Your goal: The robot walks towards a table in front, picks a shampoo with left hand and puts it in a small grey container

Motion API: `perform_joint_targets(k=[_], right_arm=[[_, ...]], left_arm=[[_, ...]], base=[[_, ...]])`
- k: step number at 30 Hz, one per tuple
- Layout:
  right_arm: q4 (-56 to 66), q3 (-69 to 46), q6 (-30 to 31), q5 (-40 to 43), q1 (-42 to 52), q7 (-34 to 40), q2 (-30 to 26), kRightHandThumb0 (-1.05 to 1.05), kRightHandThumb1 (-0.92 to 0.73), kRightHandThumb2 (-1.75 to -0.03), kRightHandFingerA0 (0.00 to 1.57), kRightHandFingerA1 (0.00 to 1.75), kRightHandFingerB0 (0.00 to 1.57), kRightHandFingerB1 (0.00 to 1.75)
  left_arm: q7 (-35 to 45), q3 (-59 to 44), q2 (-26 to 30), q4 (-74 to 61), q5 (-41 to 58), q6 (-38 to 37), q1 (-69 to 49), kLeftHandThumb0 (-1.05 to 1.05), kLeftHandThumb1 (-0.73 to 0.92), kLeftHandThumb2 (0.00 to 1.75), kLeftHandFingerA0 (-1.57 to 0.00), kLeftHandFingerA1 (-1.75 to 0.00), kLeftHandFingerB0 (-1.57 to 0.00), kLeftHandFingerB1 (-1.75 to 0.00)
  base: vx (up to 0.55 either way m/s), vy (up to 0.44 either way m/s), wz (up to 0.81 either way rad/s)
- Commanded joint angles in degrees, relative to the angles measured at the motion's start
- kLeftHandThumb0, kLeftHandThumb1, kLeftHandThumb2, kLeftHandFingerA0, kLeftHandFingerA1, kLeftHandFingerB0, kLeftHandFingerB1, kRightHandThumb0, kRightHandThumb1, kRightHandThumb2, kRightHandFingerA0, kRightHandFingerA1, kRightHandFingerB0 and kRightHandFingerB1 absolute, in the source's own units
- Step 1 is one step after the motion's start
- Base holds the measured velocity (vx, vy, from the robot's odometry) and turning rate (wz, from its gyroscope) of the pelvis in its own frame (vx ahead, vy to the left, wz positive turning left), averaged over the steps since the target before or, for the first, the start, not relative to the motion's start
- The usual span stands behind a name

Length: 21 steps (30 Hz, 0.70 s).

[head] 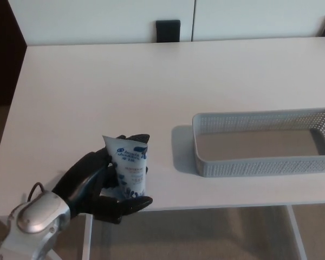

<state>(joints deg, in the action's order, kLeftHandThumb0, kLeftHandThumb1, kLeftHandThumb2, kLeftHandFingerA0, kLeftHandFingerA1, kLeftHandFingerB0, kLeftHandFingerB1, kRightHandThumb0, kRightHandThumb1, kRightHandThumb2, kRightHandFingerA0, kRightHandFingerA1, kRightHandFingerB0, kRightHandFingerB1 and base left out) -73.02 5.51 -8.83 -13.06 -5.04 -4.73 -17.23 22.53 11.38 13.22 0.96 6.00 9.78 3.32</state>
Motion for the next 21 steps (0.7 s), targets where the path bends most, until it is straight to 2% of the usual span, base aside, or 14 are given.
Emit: perform_joint_targets(k=[1, 2, 3, 5, 8, 9, 12, 20, 21], right_arm=[[0.3, -0.1, -0.1, 0.2, 0.2, -0.2, 0.5, -0.31, -0.66, -0.59, 0.68, 0.45, 0.55, 0.40], [0.3, 0.0, -0.1, 0.2, 0.1, -0.3, 0.5, -0.30, -0.66, -0.60, 0.67, 0.44, 0.55, 0.39], [0.3, 0.0, -0.1, 0.1, 0.0, -0.3, 0.3, -0.30, -0.66, -0.60, 0.67, 0.44, 0.55, 0.39], [0.4, 0.3, 0.1, -0.2, -0.4, -0.2, 0.3, -0.30, -0.67, -0.60, 0.66, 0.44, 0.54, 0.39], [0.4, 0.3, 0.3, -0.1, -0.5, -0.2, 0.3, -0.30, -0.67, -0.60, 0.66, 0.44, 0.54, 0.39], [0.3, 0.2, 0.1, 0.0, -0.5, -0.4, 0.3, -0.27, -0.70, -0.61, 0.66, 0.44, 0.56, 0.40], [-0.1, 0.0, -0.1, 0.2, -0.3, -0.5, 0.3, -0.27, -0.68, -0.60, 0.69, 0.45, 0.58, 0.41], [-0.2, 0.9, -0.1, -0.5, 0.3, -0.4, 0.1, -0.29, -0.68, -0.60, 0.67, 0.44, 0.56, 0.40], [-0.2, 1.2, 0.1, -0.8, 0.4, -0.2, 0.0, -0.30, -0.69, -0.61, 0.67, 0.43, 0.56, 0.39]], left_arm=[[-12.4, 2.3, -4.1, 5.8, -10.0, 0.6, 1.4, -0.07, 0.85, 0.65, -1.06, -1.05, -0.74, -0.45], [-13.3, 2.5, -4.7, 6.7, -10.6, -0.2, 1.7, -0.02, 0.77, 0.75, -1.00, -1.27, -0.85, -0.66], [-14.4, 2.8, -5.3, 7.7, -11.4, -1.3, 2.0, -0.02, 0.77, 0.75, -1.00, -1.27, -0.85, -0.66], [-15.2, 2.8, -5.8, 8.4, -11.9, -2.3, 2.2, -0.03, 0.76, 0.80, -0.94, -1.37, -0.80, -0.88], [-15.9, 2.9, -6.1, 8.9, -12.6, -2.8, 2.3, -0.03, 0.76, 0.80, -0.94, -1.37, -0.80, -0.88], [-16.1, 2.9, -6.1, 9.3, -12.8, -3.9, 1.9, -0.05, 0.74, 0.89, -0.92, -1.45, -0.68, -1.17], [-16.3, 3.0, -5.0, 10.0, -13.8, -7.6, 0.4, -0.05, 0.74, 0.87, -0.90, -1.46, -0.66, -1.14], [-15.3, 0.9, -4.9, 9.3, -11.8, -8.9, -1.0, -0.06, 0.76, 0.80, -0.87, -1.45, -0.65, -1.10], [-14.4, 0.5, -4.5, 7.9, -11.2, -8.7, -0.6, -0.08, 0.77, 0.80, -0.88, -1.40, -0.66, -1.00]], base=[[0.00, 0.000, 0.00], [0.00, 0.000, 0.00], [0.00, 0.000, 0.00], [0.00, 0.000, 0.00], [0.00, 0.000, 0.00], [0.00, 0.000, 0.00], [0.00, 0.000, 0.00], [0.00, 0.000, 0.00], [0.00, 0.000, 0.00]])
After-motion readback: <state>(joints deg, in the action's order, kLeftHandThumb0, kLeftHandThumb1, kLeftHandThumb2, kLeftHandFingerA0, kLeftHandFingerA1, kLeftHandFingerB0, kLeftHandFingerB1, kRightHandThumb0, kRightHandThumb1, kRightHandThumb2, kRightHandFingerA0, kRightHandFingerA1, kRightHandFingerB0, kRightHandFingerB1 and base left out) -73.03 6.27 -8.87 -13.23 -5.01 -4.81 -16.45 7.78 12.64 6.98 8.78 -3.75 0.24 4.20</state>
